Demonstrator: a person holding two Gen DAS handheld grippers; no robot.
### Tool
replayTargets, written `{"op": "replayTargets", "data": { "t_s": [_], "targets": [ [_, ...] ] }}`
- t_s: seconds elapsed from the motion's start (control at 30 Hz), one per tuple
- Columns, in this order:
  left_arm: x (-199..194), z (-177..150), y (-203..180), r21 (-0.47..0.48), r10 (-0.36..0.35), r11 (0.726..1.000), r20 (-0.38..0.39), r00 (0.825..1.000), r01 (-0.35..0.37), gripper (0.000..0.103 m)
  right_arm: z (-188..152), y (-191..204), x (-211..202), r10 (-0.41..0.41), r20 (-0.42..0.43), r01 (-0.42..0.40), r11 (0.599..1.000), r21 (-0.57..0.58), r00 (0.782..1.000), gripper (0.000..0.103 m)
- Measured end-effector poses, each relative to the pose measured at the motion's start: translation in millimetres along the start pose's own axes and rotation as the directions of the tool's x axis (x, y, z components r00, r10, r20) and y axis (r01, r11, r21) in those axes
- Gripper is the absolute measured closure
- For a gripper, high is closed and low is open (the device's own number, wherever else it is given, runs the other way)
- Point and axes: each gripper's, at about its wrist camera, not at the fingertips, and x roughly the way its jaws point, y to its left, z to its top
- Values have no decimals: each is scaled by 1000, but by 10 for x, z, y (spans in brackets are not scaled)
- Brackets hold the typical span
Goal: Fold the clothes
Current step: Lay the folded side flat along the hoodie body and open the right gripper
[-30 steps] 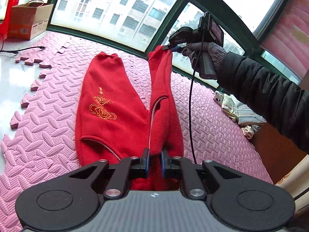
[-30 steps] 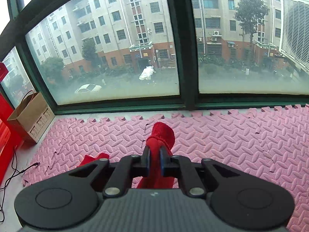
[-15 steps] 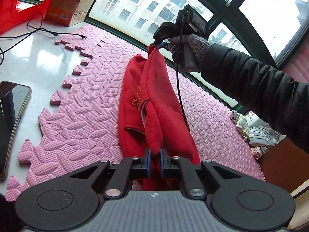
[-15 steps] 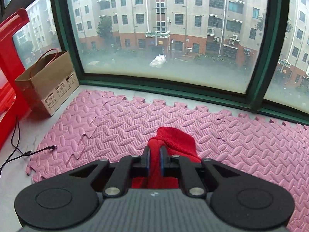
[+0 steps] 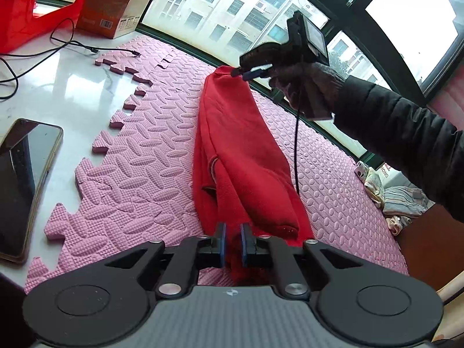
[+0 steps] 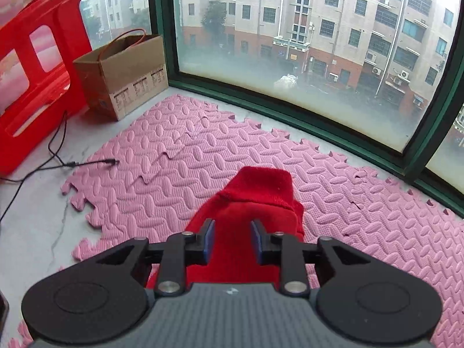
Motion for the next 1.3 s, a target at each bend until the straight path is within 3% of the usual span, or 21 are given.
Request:
{"op": "replayTargets", "data": {
  "t_s": [0.2,0.4,0.67,0.83,1.0,1.3],
  "targets": [
    [-107,143,-3,34,41,998,38,998,-43,88,-306,-98,-11,-11,-12,10,998,-61,1000,76],
    [49,353,-149,87,50,995,45,998,-53,82,-213,-364,89,19,53,-22,998,58,998,76],
    [381,632,-297,142,36,989,28,999,-40,76,-80,-566,436,6,53,-14,989,148,999,75],
    [551,672,-294,154,59,986,-10,998,-57,73,-86,-621,481,9,47,-15,989,146,999,72],
    [608,662,-257,158,68,986,-34,997,-61,68,-86,-587,223,27,44,-30,997,73,999,70],
    [715,636,-190,181,101,979,-49,994,-91,68,-368,-387,-486,101,2,-100,989,-107,995,65]
  ]
}}
